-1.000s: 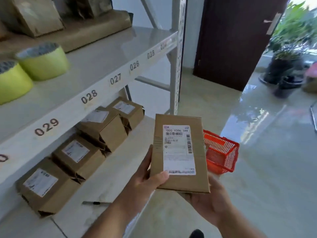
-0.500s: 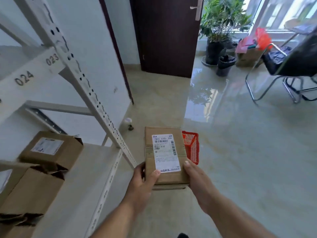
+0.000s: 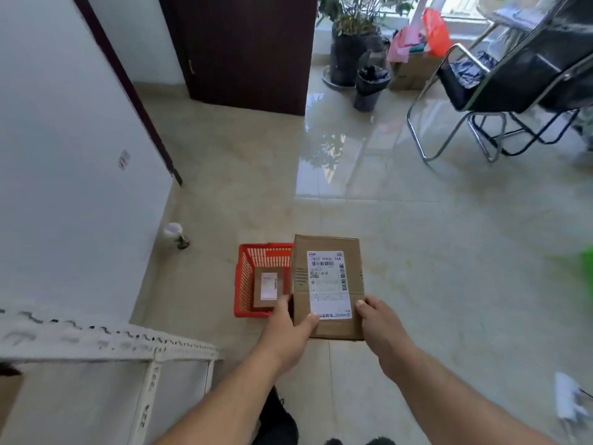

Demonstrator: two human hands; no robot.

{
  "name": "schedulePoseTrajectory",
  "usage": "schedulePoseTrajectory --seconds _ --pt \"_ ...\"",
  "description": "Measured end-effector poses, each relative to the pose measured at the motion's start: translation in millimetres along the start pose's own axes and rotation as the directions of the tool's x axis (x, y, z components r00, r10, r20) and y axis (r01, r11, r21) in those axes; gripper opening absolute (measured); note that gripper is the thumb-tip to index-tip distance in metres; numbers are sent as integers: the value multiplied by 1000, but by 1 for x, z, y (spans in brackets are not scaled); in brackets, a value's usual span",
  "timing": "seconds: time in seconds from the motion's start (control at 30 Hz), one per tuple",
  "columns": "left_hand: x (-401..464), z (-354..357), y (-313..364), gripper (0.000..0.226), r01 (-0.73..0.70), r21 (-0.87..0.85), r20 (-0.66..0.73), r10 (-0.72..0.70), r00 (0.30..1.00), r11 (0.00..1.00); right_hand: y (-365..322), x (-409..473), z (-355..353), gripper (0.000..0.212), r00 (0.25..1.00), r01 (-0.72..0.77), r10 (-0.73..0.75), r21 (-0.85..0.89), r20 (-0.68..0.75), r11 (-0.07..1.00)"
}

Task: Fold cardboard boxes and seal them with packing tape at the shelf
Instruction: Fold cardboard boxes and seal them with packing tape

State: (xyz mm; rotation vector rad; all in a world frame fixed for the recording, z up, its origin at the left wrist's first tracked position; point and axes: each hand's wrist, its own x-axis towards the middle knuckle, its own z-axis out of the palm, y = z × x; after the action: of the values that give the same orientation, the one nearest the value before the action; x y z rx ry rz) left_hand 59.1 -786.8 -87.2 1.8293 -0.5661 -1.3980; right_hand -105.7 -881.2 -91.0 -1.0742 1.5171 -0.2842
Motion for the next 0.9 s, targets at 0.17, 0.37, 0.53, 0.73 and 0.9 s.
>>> schedulePoseTrajectory --seconds 0.17,0.37,0.53,0.73,0.9 --pt "87 -4 -8 47 77 32 -29 -76 997 997 -14 73 21 30 998 -61 61 -61 -5 996" --pt "206 7 -51 44 116 182 -66 -106 992 976 7 184 43 33 993 -116 115 -96 -16 989" --pt "310 36 -112 54 234 132 -123 -218 968 963 68 301 68 37 993 -115 114 -134 -20 984" --pt "433 62 -208 35 350 120 -108 -338 935 929 157 441 102 31 990 -135 139 -220 2 966" --pt "501 70 -266 30 414 183 -90 -405 910 892 218 518 129 28 984 -163 178 -308 21 937"
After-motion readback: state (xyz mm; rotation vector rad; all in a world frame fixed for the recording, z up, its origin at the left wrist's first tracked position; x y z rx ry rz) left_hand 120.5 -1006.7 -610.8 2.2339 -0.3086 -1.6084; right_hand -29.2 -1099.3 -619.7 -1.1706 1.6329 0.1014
